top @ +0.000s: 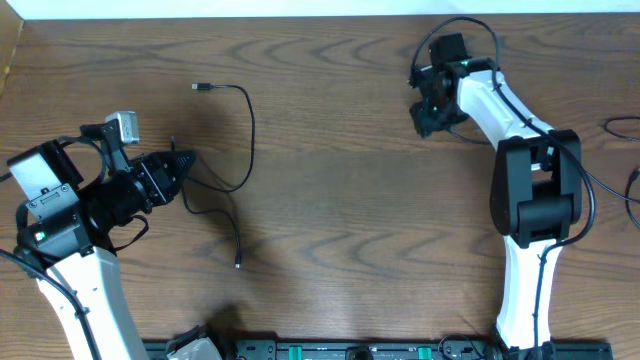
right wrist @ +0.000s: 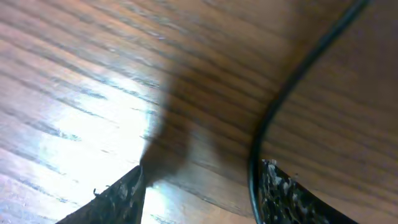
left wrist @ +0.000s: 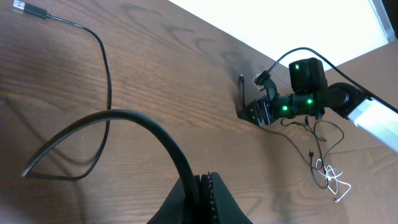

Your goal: Untangle cables

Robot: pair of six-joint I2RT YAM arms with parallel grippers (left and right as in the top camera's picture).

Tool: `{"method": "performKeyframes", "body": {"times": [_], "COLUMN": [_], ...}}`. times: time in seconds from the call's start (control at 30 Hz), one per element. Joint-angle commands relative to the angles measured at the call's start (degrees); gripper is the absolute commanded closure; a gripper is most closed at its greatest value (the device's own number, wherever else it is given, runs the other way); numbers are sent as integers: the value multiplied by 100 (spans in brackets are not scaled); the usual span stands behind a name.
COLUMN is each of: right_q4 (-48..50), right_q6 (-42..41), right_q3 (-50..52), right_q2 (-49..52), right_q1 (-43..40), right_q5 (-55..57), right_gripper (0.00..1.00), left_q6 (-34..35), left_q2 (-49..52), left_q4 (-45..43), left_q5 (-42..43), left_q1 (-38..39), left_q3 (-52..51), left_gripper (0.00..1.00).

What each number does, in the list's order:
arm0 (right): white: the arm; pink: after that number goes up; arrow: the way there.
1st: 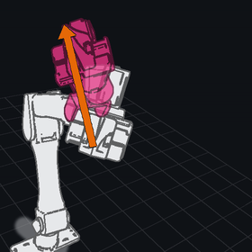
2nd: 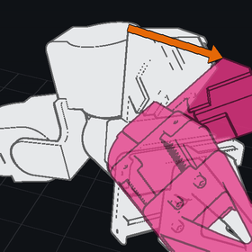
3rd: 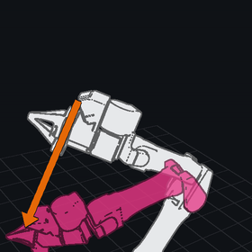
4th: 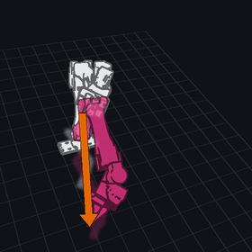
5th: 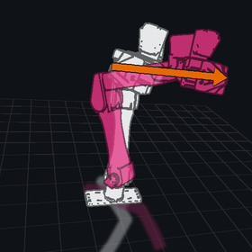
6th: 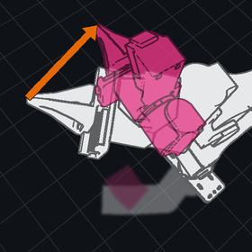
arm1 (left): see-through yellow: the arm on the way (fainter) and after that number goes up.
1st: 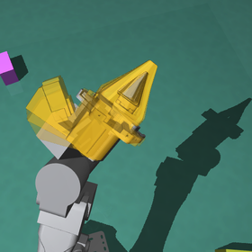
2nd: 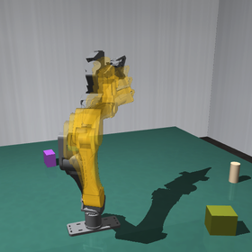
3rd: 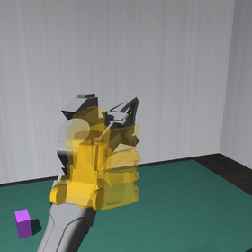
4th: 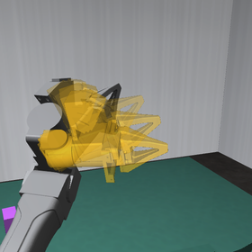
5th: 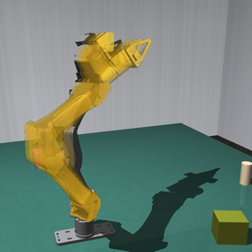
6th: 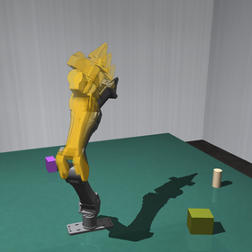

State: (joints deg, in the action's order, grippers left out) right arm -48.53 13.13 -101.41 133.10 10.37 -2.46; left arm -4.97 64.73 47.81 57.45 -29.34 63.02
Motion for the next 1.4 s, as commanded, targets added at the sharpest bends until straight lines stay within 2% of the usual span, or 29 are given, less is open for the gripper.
{"method": "performKeyframes", "body": {"times": [0.0,0.23,0.47,0.53,0.63,0.87,1.03,1.23,1.37], "right_q4": [-44,13,157,278,361,284,-343,-1292,-1521], "right_q6": [348,105,17,15,17,-345,-640,-852,-1119], "right_q3": [844,883,1145,1252,1373,1357,927,-181,-868], "right_q2": [1156,1156,1156,1156,1156,1156,942,-144,-933], "right_q1": [107,50,55,55,55,55,28,-238,-634], "right_q5": [-225,-424,-476,-479,-479,-444,-387,-295,247], "right_gripper": [46,52,68,78,99,99,99,99,99], "left_q6": [-103,-103,-103,-103,-103,-103,-103,-103,-103], "left_q2": [-11,-11,-11,-11,-11,-11,-11,-11,-11], "left_q4": [15,17,15,17,15,17,15,15,15], "left_q5": [-11,-11,-11,-11,-11,-11,-11,-11,-11], "left_q1": [17,17,17,17,17,17,17,17,17], "left_q3": [20,20,20,20,20,20,20,20,20], "left_gripper": [92,93,94,92,93,93,93,93,92]}}
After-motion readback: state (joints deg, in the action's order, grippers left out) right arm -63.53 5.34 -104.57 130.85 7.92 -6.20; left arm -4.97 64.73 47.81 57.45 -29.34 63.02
